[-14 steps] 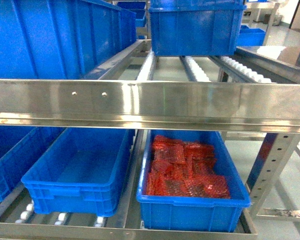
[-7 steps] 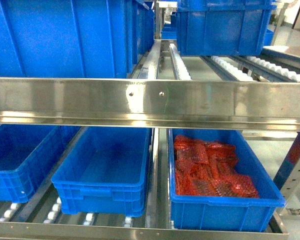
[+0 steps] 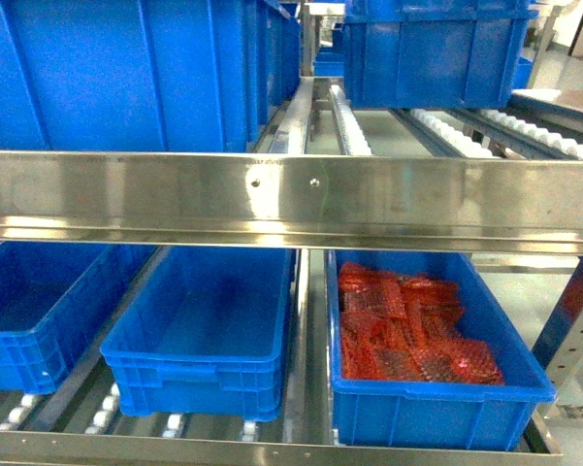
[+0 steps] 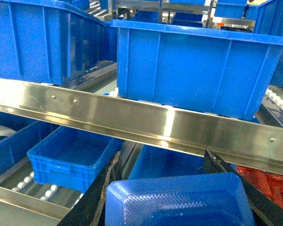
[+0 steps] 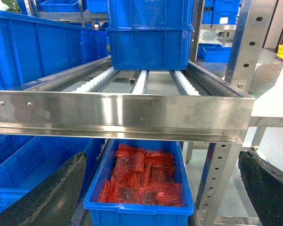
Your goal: Pick blue part to blue bin on bottom shelf
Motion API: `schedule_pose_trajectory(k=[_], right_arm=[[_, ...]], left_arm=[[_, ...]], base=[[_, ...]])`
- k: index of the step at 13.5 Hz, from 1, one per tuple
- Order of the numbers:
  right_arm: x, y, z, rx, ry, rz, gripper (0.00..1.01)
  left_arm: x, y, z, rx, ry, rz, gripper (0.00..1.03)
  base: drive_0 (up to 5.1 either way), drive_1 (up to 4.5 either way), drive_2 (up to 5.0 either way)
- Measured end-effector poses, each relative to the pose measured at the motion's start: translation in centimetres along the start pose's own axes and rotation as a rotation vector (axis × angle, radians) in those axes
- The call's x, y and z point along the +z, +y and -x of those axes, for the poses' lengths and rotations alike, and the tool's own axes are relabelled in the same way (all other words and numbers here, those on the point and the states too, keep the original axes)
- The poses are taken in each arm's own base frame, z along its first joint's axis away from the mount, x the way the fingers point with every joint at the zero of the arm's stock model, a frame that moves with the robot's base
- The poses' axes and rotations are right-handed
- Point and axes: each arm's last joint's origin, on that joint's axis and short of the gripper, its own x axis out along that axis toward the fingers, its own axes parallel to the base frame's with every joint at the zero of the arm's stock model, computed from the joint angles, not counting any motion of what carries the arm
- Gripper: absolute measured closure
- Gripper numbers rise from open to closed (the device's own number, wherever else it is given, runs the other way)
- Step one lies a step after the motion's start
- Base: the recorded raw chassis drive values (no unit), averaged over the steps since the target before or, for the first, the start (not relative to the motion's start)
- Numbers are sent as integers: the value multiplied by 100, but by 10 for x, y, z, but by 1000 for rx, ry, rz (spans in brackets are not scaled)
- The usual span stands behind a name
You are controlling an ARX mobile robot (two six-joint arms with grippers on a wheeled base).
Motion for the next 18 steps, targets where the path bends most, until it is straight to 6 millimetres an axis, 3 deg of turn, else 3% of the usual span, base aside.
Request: schedule_pose_trajectory(k=[18], right_arm=[[0, 0, 0, -3, 0, 0, 3]], left_arm=[[0, 0, 0, 0, 0, 0, 59]], base=[[0, 0, 0]])
